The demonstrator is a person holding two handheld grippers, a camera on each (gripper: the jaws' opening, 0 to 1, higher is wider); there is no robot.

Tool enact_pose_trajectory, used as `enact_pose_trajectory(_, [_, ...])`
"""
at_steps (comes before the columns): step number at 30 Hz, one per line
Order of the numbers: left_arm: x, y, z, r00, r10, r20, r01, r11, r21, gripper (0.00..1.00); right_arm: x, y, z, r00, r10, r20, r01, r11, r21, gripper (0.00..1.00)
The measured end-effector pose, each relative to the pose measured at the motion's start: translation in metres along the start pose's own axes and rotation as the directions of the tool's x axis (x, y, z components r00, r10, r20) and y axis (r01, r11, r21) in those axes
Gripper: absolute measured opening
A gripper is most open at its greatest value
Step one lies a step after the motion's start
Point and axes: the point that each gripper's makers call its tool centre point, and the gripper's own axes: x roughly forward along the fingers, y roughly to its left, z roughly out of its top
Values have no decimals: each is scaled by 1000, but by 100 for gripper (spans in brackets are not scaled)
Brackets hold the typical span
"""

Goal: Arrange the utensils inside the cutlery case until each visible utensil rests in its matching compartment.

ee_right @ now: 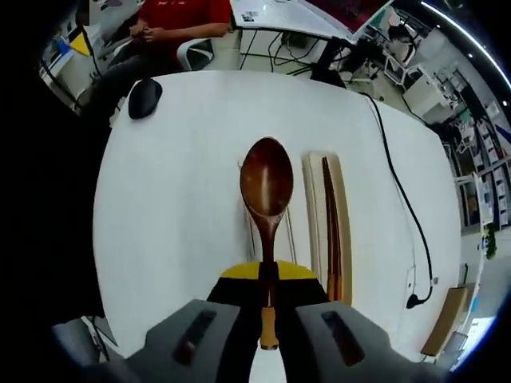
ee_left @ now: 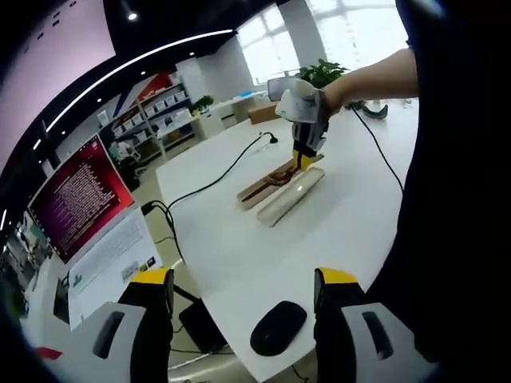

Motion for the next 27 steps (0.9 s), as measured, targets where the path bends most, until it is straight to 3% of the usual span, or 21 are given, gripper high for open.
enact_pose_trajectory(16, [3,6,-6,1000,16,6,-15,999,-40,73,1,-34,4,999,-35,-23,34,999,-19,0])
enact_pose_trajectory(21, [12,4,-10,1000,2,8,-1,998,-56,73,19,-43,-3,997,-22,-75,20,1000,-16,0])
enact_pose_trajectory(27, [27,6,-6,999,-17,31,20,996,-82,73,44,-60,6,994,-7,-111,10,999,30,0])
